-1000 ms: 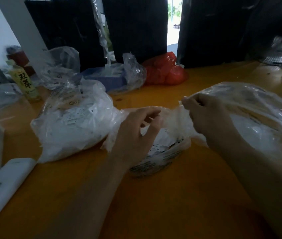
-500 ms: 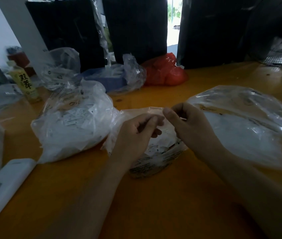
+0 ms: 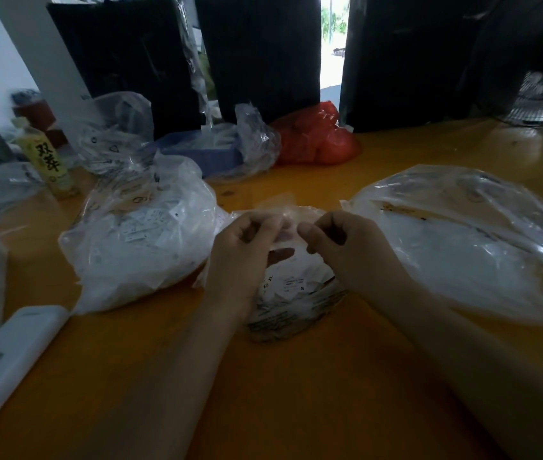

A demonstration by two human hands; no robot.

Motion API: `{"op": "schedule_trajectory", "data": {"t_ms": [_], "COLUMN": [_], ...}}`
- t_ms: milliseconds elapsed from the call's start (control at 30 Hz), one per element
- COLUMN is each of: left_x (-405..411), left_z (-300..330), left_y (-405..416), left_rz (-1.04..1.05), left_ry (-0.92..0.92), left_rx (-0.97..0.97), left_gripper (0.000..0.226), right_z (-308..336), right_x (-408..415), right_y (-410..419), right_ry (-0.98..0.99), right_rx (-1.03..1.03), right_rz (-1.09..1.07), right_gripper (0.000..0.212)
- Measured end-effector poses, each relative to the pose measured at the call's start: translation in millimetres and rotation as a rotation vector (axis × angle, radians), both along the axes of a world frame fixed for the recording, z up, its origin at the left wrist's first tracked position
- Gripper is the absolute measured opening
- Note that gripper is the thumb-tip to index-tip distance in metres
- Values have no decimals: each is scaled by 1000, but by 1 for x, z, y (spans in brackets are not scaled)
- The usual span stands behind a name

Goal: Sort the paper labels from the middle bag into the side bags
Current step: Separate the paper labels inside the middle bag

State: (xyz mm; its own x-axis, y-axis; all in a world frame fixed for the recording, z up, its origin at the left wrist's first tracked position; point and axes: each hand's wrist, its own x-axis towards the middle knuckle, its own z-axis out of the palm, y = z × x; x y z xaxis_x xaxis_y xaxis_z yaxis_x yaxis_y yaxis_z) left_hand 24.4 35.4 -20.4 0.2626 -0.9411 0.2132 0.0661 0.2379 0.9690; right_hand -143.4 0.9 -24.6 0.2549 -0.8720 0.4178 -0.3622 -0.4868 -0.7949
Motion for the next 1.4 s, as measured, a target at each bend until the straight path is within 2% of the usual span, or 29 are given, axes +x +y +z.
{"op": "schedule_trajectory", "data": {"t_ms": [100,200,300,467,533,733,867,967,1100,1167,1267,1400], "left_x": [4,7,7,8,9,10,11,13,11,10,9,7], "left_z": [3,3,1,-1,-2,-2,-2,-1,-4,-4,-4,-4], "left_y": [-3,-3,-4,-6,-6,-7,-8,-9,-9,-8,-9,-8], "left_rz": [44,33,13,0,20,58,34,34,23,0,-12,-34], "left_ry": [91,107,136,186,154,211,265,290,213,222,250,274], "left_rx": [39,47,46,48,40,56,62,81,63,59,64,77], "left_gripper": [10,14,19,15,14,17,14,12,14,19,23,9], "right_z": [-7,-18,-19,-12,-11,-5,-1,5,11,13,16,16], "right_x": [3,8,10,6,5,2,-3,-7,-11,-11,-12,-12], "right_y": [-5,-8,-8,-4,-4,-7,-7,-6,-5,-3,-1,1], "right_ry": [354,725,815,688,593,358,303,262,233,158,-14,-146], "right_rx": [-149,-162,-183,-285,-232,-46,40,-3,-144,-174,-141,-65], "right_rz": [-34,27,38,-12,-41,-129,-167,-223,-316,-359,-329,-270], "right_gripper": [13,46,51,19,14,26,20,10,11,11,16,14]}}
